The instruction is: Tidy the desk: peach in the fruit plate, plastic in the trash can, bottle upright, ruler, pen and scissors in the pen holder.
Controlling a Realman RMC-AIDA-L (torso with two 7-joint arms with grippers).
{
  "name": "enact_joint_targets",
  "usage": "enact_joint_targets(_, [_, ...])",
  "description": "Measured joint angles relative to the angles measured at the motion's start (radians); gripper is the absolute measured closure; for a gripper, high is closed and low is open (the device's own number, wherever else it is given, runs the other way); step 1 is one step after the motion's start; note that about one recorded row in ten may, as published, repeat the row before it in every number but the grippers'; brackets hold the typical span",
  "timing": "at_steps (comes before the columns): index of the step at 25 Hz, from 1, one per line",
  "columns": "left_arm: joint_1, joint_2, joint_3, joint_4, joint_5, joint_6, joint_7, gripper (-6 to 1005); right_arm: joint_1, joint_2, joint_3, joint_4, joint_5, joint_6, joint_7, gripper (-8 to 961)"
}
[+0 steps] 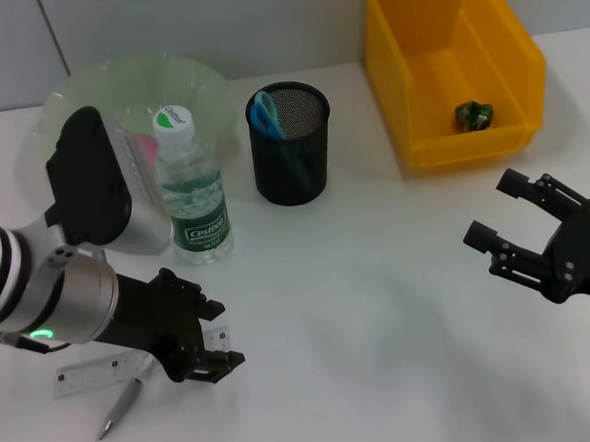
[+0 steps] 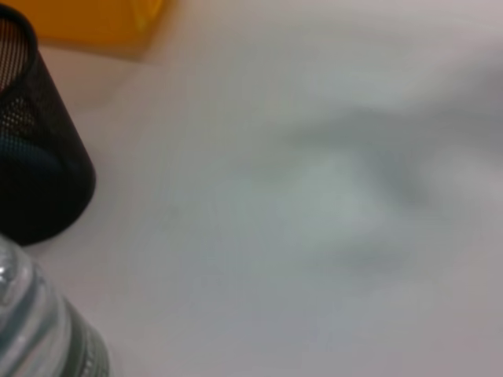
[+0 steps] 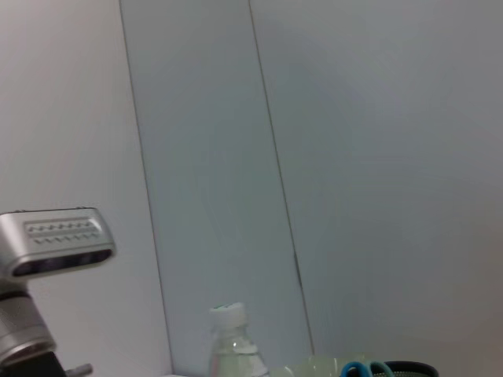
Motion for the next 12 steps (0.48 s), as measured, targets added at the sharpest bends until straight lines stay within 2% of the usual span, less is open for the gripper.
enact_joint_targets(8, [-0.021, -0.001, -0.004, -0.025, 0.005, 0.01, -0.002, 380, 0.004, 0.002, -0.001, 0.006, -0.003, 0.0, 0.0, 119])
enact_joint_targets(12, [-0.023, -0.001, -0.008, -0.026, 0.022, 0.005, -0.002, 306, 0.003, 0.003, -0.001, 0.006, -0.003, 0.0, 0.0, 119])
